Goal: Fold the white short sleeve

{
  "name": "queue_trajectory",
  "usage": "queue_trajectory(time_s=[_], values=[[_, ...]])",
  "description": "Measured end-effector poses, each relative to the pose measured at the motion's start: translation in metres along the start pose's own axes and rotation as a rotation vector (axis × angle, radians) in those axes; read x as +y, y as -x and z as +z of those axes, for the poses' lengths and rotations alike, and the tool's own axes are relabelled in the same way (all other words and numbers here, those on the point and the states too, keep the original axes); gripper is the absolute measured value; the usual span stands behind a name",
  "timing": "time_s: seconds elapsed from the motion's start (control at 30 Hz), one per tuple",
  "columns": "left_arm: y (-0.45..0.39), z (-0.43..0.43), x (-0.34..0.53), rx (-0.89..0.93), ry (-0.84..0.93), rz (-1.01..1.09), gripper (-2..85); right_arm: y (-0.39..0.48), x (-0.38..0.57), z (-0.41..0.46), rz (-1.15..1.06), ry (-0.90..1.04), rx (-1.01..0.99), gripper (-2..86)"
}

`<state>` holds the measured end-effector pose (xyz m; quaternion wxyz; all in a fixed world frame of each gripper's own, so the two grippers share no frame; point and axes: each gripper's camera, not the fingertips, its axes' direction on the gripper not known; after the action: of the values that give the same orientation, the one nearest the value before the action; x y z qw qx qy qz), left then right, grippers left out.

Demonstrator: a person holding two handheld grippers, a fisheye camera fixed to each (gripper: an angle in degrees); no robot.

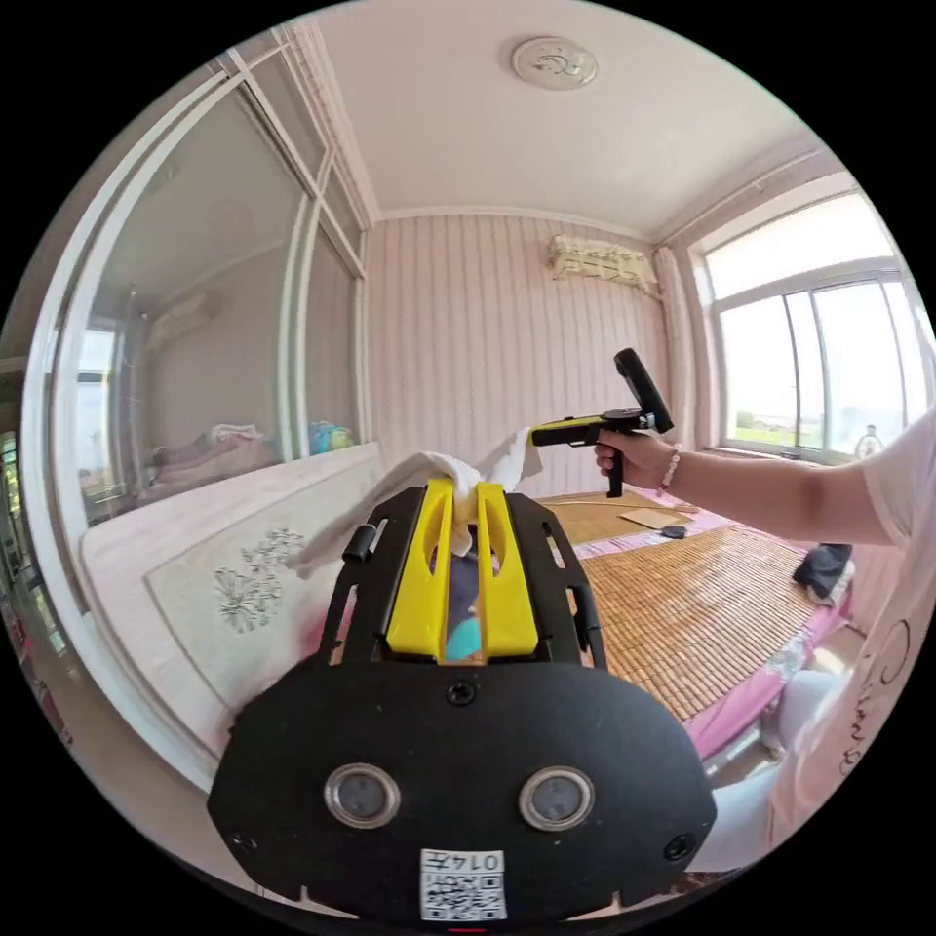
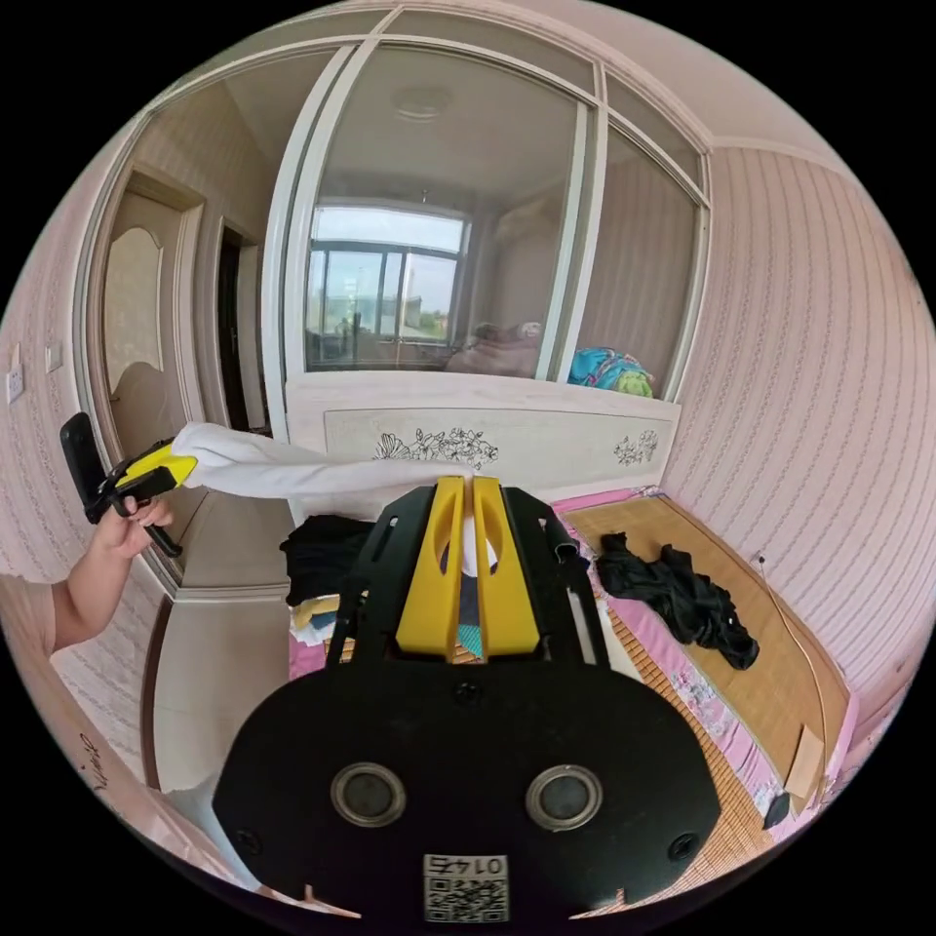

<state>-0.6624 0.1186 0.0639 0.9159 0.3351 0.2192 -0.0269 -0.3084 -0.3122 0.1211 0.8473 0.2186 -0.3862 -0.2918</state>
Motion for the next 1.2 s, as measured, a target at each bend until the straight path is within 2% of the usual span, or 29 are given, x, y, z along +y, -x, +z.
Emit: queue_trajectory(time_s=[0.07,0.13,0.2,0.23,0.27,0.3,0.33,0.37,0.43,0.53,0.67,0.77,0.83,0.93,1.03,1.13,1.2], values=[[-0.074,0.037,0.045,0.173,0.026,-0.071,4.8,-0.014,0.066,-0.034,-0.01,0.065,0.094,-0.4],[-0.129,0.074,0.089,0.265,0.096,-0.142,5.2,-0.028,0.14,-0.058,0.018,0.17,0.199,-0.3],[-0.179,0.117,0.134,0.364,0.231,-0.201,6.2,-0.052,0.255,-0.072,0.124,0.376,0.334,-0.1],[-0.208,0.147,0.166,0.42,0.382,-0.25,6.5,-0.059,0.285,-0.074,0.17,0.445,0.357,0.0],[-0.232,0.17,0.197,0.494,0.544,-0.294,6.4,-0.069,0.345,-0.077,0.289,0.605,0.38,0.1],[-0.242,0.178,0.21,0.53,0.616,-0.312,6.1,-0.075,0.398,-0.082,0.423,0.75,0.372,0.3],[-0.257,0.185,0.228,0.608,0.711,-0.336,4.9,-0.074,0.421,-0.086,0.472,0.797,0.349,0.3],[-0.264,0.182,0.235,0.641,0.712,-0.334,3.1,-0.069,0.455,-0.097,0.549,0.811,0.299,0.6],[-0.259,0.179,0.231,0.622,0.661,-0.364,1.6,-0.057,0.484,-0.112,0.582,0.754,0.266,1.1],[-0.241,0.201,0.216,0.566,0.713,-0.399,-0.3,-0.053,0.493,-0.109,0.571,0.693,0.228,3.4],[-0.217,0.235,0.202,0.393,0.75,-0.382,0.0,-0.065,0.453,-0.058,0.529,0.605,0.003,6.8],[-0.208,0.255,0.192,0.345,0.77,-0.379,2.1,-0.077,0.422,-0.008,0.524,0.593,-0.114,10.1],[-0.206,0.264,0.186,0.319,0.775,-0.37,3.2,-0.089,0.412,0.02,0.535,0.631,-0.107,11.8],[-0.208,0.28,0.178,0.307,0.785,-0.348,3.9,-0.114,0.409,0.046,0.562,0.677,0.027,14.1],[-0.213,0.302,0.178,0.297,0.806,-0.318,4.1,-0.133,0.423,0.042,0.588,0.697,0.138,8.4],[-0.219,0.331,0.181,0.318,0.839,-0.299,4.3,-0.154,0.439,0.007,0.642,0.633,0.013,2.2],[-0.225,0.352,0.181,0.339,0.864,-0.265,4.7,-0.167,0.458,-0.052,0.721,0.488,-0.008,0.4]])
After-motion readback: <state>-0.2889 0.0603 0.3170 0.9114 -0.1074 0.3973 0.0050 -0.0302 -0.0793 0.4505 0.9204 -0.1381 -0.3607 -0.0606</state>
